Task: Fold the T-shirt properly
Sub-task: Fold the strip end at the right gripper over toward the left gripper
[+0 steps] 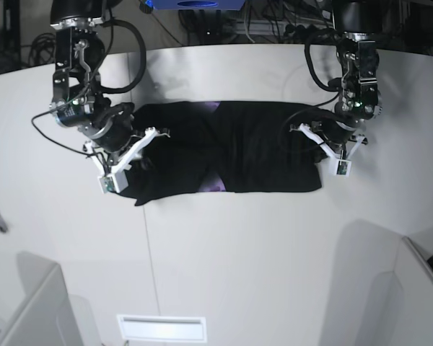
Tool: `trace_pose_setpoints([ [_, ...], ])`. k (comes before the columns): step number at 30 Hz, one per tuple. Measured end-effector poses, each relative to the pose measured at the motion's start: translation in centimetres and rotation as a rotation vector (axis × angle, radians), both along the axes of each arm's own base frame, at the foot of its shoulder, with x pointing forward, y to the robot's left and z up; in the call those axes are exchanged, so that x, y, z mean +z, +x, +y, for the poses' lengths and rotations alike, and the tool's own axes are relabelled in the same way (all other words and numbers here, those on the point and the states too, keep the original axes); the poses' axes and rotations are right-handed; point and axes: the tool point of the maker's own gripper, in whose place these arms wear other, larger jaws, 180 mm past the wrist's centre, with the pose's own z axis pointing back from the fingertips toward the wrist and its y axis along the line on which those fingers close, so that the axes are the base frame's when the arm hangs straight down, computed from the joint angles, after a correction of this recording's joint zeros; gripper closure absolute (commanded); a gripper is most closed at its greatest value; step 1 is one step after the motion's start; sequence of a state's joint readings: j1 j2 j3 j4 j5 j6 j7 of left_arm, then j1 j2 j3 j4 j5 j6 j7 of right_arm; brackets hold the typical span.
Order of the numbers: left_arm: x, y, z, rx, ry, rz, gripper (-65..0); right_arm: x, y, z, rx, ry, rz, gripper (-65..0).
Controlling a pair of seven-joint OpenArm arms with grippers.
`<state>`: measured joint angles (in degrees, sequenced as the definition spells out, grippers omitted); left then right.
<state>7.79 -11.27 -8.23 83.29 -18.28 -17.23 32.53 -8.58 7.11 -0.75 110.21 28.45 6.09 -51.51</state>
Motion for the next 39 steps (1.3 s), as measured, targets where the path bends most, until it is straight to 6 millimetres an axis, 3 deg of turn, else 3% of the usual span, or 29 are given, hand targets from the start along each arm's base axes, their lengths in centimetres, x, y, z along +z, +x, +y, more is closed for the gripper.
trace_pose_setpoints([
  [6,0.0,-0.2,0.6,-0.017,0.013,0.013,0.0,0.9,-0.2,2.2,0.034,0.029,-0.01,0.0],
  [19,0.2,-0.5,2.5,-0.034,0.06,0.025,0.0,3.5,-0.2,11.0,0.161,0.152,-0.026,0.0],
  [33,0.4,-0.7,3.0,-0.047,0.09,0.028,0.0,5.3,-0.9,15.8,0.221,0.219,-0.058,0.0],
  [39,1.0,-1.6,2.5,-0.073,0.119,0.037,0.0,4.2,-0.5,18.1,0.233,0.206,-0.046,0.0],
])
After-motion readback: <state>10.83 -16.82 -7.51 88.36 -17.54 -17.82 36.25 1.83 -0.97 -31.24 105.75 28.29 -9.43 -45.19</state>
